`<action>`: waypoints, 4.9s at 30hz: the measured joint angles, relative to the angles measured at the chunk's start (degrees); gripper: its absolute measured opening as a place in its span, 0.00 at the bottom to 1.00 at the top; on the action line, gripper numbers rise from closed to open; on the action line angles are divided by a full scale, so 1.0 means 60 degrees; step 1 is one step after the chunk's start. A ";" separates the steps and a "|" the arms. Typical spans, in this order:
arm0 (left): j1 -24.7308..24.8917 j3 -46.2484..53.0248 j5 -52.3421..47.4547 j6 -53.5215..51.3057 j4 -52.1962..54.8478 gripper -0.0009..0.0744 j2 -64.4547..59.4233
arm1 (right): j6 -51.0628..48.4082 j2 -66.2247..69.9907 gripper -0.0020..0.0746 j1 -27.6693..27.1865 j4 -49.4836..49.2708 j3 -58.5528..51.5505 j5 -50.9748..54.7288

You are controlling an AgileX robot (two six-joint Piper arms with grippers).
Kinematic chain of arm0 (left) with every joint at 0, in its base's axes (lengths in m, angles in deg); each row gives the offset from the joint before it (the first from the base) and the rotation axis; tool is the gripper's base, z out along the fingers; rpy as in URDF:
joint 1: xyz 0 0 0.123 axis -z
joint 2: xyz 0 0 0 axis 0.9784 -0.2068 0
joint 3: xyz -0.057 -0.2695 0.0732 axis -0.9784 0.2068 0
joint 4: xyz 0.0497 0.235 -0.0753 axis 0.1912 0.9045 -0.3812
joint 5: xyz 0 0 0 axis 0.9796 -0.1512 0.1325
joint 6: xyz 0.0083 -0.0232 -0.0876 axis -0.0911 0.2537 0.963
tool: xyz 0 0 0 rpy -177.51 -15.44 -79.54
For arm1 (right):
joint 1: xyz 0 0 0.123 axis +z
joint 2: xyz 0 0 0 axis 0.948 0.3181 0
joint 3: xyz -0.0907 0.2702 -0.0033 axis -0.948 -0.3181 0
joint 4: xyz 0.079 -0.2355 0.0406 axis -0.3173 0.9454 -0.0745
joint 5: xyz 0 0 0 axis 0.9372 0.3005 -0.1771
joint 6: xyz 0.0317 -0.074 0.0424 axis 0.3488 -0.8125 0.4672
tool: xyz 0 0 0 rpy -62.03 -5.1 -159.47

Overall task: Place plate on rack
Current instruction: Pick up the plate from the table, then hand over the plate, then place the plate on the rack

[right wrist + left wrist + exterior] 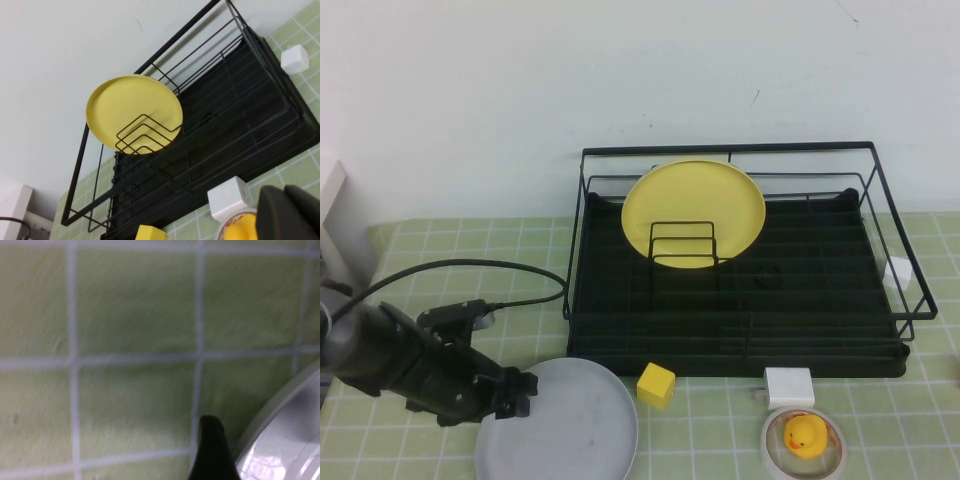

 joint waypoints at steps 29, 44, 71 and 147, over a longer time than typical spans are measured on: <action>-0.0301 -0.0014 -0.3962 -0.4354 -0.3348 0.02 -0.0388 | -0.0063 0.0000 0.04 0.0000 -0.0167 0.0000 0.0006; -0.0698 0.0018 -0.6562 -0.5433 -0.3413 0.02 0.3737 | -0.3222 0.0000 0.04 0.0000 -0.3019 0.0000 0.0821; 0.2591 0.0175 -0.3062 -0.6178 -0.3098 0.02 0.7681 | -1.2996 0.9443 0.64 0.0000 -0.6187 0.8225 0.6375; 0.2591 0.5624 -0.1975 1.0354 0.7758 0.01 1.7528 | -1.9879 1.9869 0.21 0.2122 -0.5559 1.7036 0.4477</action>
